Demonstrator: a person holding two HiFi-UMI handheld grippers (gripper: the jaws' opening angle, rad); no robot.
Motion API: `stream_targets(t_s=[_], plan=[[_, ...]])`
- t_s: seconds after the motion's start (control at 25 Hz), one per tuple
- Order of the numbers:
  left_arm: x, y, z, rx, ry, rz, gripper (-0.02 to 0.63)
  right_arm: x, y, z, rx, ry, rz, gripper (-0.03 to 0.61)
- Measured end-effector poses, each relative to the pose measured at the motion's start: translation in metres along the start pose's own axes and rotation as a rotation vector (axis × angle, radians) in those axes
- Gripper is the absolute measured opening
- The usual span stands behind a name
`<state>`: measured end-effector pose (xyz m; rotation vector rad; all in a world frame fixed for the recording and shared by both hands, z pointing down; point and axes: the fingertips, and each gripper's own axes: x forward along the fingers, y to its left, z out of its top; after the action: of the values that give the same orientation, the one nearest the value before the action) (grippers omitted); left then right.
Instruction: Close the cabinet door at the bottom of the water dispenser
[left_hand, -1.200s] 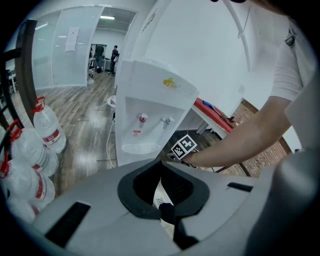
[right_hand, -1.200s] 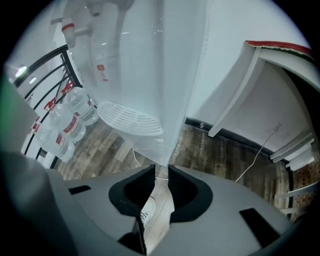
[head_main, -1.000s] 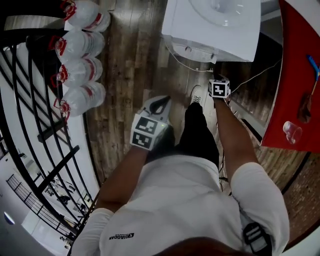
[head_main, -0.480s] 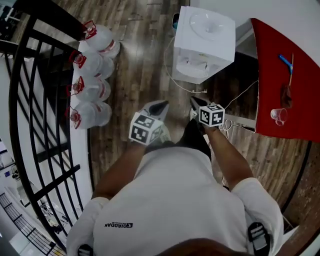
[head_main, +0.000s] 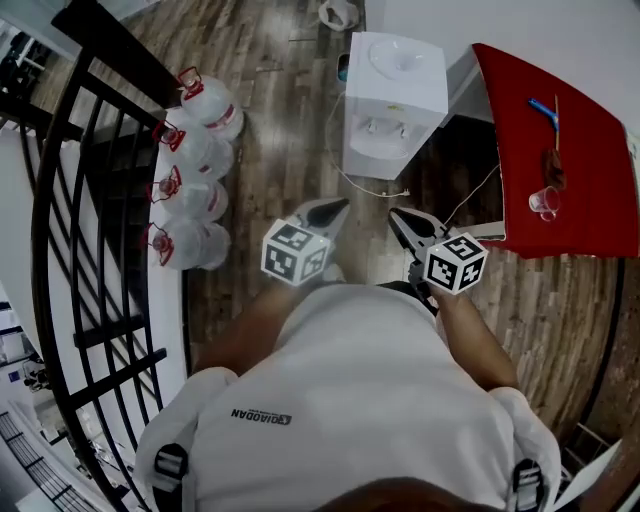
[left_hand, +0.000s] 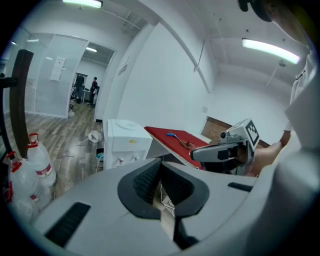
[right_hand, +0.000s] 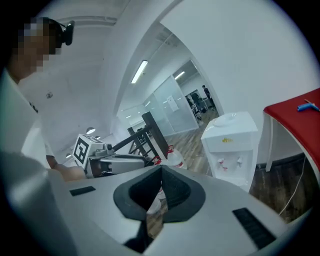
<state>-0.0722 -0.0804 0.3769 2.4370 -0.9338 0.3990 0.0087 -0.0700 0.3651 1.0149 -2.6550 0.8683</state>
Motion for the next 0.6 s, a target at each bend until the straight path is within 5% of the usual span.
stream_targets(t_s=[0.6], plan=[[-0.014,-0.133,0.017,0.035,-0.177,0.034,-0.003,-0.164,0.034,-0.002,-0.132,-0.147,-0.044,0.023]])
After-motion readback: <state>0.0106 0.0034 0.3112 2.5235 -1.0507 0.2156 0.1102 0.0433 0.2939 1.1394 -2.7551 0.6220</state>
